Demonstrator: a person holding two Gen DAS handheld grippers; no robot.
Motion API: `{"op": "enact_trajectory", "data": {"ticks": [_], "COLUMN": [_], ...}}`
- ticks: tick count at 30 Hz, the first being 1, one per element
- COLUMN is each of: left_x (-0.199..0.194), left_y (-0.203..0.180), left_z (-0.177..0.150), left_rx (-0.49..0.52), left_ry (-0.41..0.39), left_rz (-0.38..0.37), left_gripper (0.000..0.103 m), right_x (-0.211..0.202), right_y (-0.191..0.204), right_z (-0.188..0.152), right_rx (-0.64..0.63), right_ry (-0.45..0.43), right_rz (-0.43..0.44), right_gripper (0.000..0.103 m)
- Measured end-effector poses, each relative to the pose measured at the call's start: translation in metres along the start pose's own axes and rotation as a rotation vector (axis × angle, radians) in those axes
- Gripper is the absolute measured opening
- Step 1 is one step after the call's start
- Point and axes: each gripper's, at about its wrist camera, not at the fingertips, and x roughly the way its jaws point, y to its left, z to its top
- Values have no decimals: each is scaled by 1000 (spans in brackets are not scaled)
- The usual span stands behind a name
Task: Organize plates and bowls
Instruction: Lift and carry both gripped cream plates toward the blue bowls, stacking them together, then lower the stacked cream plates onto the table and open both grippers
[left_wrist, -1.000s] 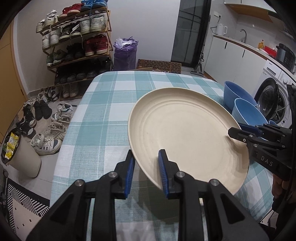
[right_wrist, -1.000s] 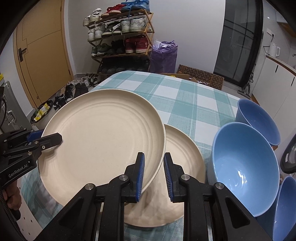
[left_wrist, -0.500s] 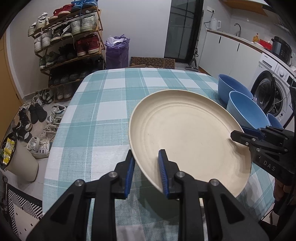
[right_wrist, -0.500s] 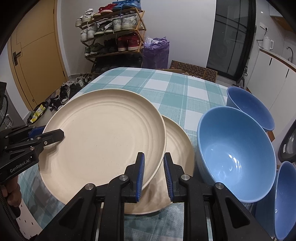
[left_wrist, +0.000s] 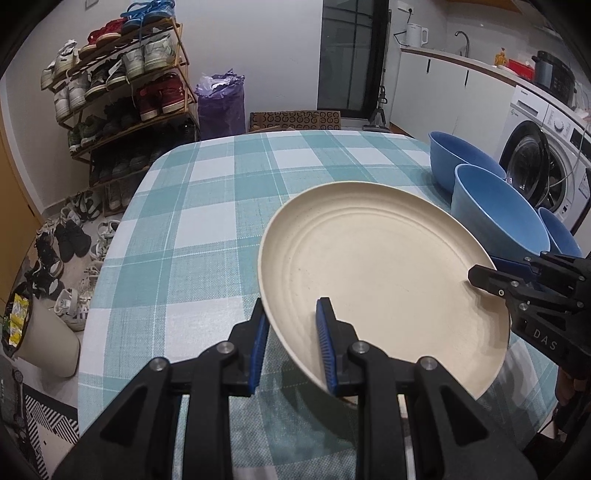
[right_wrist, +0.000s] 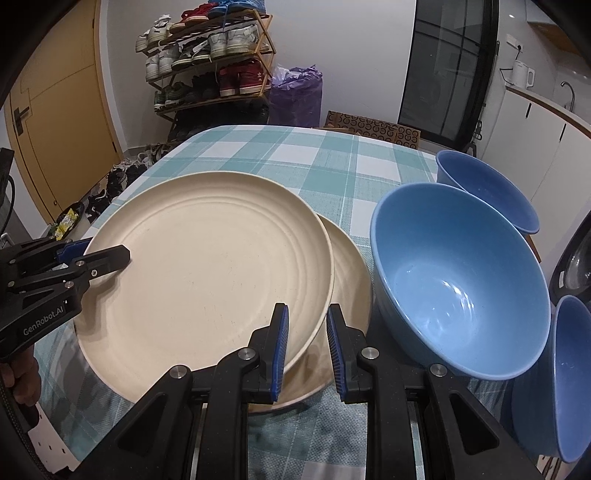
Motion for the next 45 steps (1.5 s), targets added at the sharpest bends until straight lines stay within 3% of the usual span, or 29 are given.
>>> {"op": "enact_trajectory", "data": {"ticks": [45], "left_x": [50], "left_y": [-23], "left_z": [11], "left_rx": [100], "left_ry": [26], "left_rz": [9], "left_gripper": [26], "right_x": [19], "right_y": [-2], "right_z": [-13], "right_rx": [-15], "right_ry": [21], "right_rz": [-171], "right_gripper": [23]}}
